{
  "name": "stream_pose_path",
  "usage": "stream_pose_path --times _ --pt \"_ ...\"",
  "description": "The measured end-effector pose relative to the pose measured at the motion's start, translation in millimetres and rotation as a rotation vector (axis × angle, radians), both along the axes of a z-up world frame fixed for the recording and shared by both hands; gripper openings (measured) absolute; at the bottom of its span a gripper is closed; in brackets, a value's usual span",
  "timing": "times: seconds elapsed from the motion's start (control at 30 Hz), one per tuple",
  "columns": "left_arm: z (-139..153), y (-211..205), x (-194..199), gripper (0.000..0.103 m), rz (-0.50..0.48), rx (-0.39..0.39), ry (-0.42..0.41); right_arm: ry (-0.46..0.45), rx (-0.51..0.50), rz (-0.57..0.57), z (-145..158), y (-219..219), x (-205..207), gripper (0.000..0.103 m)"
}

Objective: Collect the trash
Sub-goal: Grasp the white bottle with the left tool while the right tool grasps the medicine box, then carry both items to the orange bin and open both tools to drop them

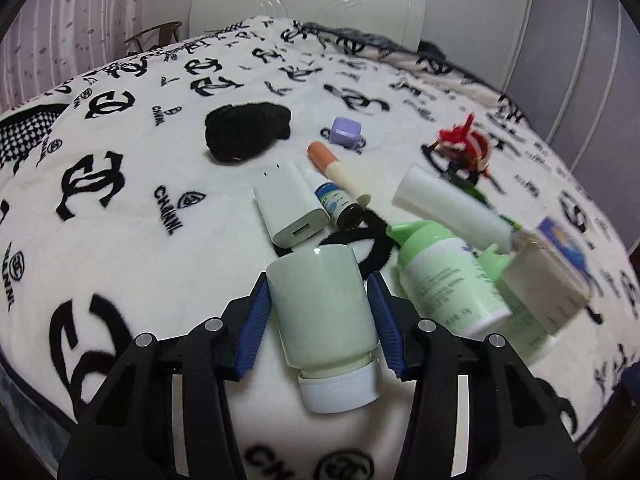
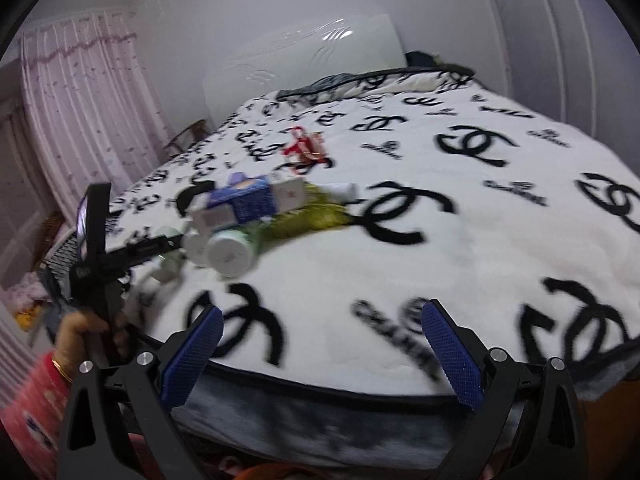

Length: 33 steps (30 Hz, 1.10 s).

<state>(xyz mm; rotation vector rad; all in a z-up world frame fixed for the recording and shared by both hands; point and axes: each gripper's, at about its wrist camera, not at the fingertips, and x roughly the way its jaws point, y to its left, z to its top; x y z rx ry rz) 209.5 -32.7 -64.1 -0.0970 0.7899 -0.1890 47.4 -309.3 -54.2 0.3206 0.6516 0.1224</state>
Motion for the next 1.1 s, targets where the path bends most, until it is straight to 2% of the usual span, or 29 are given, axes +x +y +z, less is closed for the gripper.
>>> stream_pose_path --times 0.07,0.17,0.27,0.5,0.53,0.57,0.63,0.7,0.73,0.8,0.9,1.1 --pt "5 6 -6 0.047 -0.002 -0.017 -0.015 0.013 0.109 0.041 5 1 12 0.098" --pt "11 12 -16 0.046 -0.010 -0.035 -0.036 0.068 0.375 0.091 5 -1 42 0.098" --pt "17 17 -28 0.045 -0.023 -0.055 -0.051 0.124 0.611 0.089 -3 -2 75 0.097" --pt "24 29 -52 0.044 -0.060 -0.103 -0.070 0.223 0.871 0.007 -25 4 135 0.091" --pt "25 30 -54 0.044 -0.064 -0.106 -0.073 0.240 0.917 0.001 -30 6 144 0.088" --pt "25 32 -57 0.044 -0.067 -0.108 -0.076 0.249 0.942 -0.001 -34 9 150 0.081" --pt "26 33 -60 0.044 -0.074 -0.108 -0.082 0.252 0.950 -0.007 -37 13 163 0.074" --pt "27 34 -62 0.043 -0.076 -0.102 -0.085 0.268 0.939 -0.026 -41 15 170 0.060" --pt "27 35 -63 0.043 -0.077 -0.107 -0.085 0.271 0.956 -0.024 -44 16 173 0.038" --pt "29 36 -65 0.043 -0.082 -0.116 -0.085 0.281 0.973 -0.011 -49 16 175 0.036" --pt "30 38 -68 0.043 -0.079 -0.113 -0.089 0.252 0.925 -0.016 -44 16 171 0.035" --pt "39 41 -83 0.043 -0.090 -0.115 -0.103 0.135 0.757 0.052 5 18 144 0.035"
